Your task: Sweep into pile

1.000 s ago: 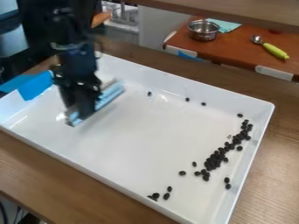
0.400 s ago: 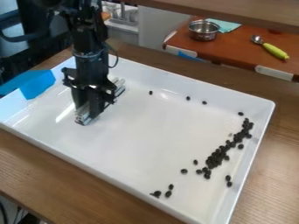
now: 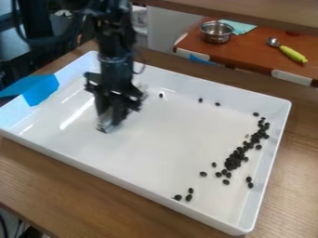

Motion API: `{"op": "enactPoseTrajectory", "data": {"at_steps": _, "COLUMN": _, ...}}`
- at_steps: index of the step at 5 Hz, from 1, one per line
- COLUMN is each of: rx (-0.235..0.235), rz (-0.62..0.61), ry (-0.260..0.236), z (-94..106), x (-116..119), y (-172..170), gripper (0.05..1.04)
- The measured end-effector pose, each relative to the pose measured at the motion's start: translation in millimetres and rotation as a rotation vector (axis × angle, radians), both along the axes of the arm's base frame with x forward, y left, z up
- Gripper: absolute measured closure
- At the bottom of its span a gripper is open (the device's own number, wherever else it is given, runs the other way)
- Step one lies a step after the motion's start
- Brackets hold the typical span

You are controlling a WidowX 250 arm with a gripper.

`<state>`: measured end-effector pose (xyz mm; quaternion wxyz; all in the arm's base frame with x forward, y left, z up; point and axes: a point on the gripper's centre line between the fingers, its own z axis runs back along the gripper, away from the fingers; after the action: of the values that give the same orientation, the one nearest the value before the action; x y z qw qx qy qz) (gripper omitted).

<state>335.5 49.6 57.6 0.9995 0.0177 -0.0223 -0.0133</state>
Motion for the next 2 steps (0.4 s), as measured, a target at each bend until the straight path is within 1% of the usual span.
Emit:
{"op": "enactPoseTrajectory", "data": {"at_steps": 1, "rx": -0.009, "rz": -0.029, "ry": 0.016, "z": -0.5, "x": 0, "y": -29, "gripper": 0.711}}
{"op": "enactPoseTrajectory", "data": {"at_steps": 2, "rx": -0.009, "rz": -0.034, "ry": 0.02, "z": -0.9, "x": 4, "y": -49, "gripper": 0.711}}
